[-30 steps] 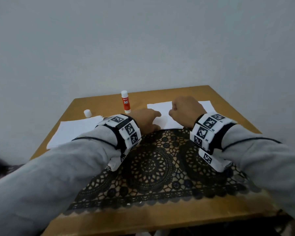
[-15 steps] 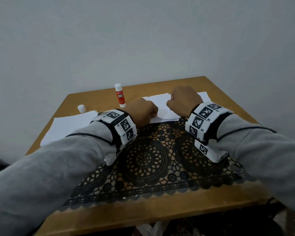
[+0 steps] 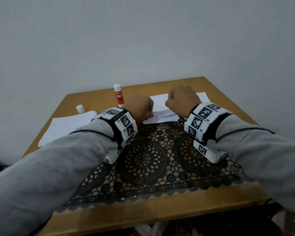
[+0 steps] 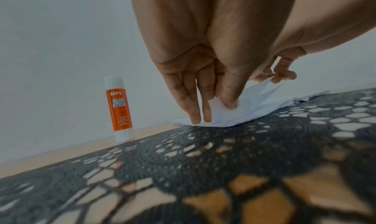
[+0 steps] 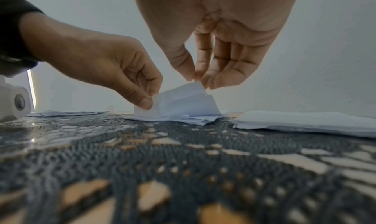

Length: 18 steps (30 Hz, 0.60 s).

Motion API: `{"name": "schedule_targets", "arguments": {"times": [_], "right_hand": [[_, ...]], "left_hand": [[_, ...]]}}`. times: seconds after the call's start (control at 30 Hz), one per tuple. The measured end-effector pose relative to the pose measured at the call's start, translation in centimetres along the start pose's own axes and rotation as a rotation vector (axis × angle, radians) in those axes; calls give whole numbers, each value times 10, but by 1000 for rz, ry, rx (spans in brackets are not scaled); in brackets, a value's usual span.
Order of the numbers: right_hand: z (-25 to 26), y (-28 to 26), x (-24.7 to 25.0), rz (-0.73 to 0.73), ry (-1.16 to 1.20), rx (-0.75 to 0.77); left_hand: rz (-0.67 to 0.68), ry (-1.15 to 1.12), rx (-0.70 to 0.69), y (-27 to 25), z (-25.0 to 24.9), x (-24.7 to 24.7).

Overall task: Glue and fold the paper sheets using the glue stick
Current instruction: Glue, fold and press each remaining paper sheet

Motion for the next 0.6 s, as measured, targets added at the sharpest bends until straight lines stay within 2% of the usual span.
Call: {"name": "schedule_targets", "arguments": {"times": [0.2, 0.47, 0.6], "right_hand": [[2, -2, -6, 65, 28, 34], [-6, 1, -21, 213, -257, -69], [-9, 1, -22, 243, -296, -102]], "left_hand": [[-27, -136, 49, -1, 4, 5], [29, -178, 39, -1, 7, 4], [18, -257, 42, -4, 14, 5]]}}
Point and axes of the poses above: each hand's wrist, its own y-axis towards the middle knuckle, its own x-axis out of the back of the hand, z = x × y, the point moved 5 cm from there along y, towards the middle knuckle, and after that the axes turned 13 degrees about z, right-handed, at the moved point
